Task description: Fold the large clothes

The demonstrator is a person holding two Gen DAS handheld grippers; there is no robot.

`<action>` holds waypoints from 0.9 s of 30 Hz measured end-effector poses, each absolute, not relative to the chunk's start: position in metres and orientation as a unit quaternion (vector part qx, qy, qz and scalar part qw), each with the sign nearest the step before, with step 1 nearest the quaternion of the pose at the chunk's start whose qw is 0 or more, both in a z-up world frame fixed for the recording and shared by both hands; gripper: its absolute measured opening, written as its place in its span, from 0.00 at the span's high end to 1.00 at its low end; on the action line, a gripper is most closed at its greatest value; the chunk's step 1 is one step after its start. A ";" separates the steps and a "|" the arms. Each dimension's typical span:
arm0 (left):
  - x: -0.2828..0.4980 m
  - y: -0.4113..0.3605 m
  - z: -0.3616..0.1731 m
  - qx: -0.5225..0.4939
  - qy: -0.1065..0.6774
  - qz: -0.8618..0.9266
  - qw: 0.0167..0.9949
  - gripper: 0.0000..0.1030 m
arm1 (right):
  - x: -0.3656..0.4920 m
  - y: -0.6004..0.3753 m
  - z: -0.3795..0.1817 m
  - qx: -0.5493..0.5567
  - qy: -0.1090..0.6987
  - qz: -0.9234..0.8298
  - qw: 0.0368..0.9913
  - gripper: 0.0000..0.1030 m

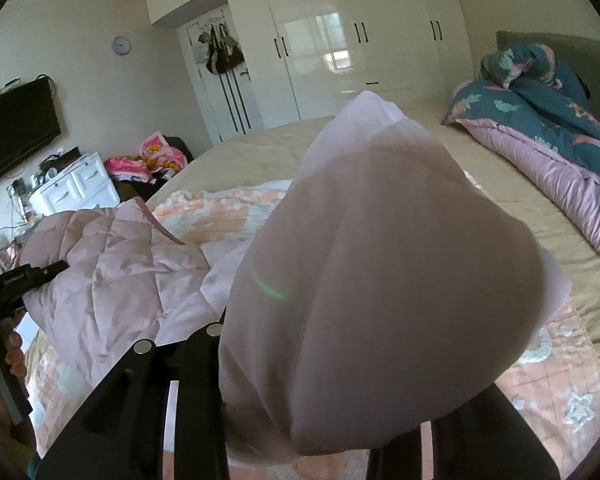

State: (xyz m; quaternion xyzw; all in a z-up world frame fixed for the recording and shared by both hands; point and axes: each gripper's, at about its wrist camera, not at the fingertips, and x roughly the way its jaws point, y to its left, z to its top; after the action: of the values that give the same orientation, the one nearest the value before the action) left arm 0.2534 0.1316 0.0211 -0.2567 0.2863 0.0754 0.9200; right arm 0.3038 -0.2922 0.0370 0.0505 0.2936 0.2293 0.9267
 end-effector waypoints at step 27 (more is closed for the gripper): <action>0.129 0.129 -0.024 -0.247 0.321 0.075 0.911 0.73 | 0.193 -0.328 0.002 0.065 0.325 0.210 0.920 0.68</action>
State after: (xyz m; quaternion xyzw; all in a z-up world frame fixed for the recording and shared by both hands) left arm 0.1291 0.1287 -0.0236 -0.2472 0.3207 0.0747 0.9113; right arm 0.1933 -0.3285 0.0020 0.0655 0.3249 0.2100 0.9198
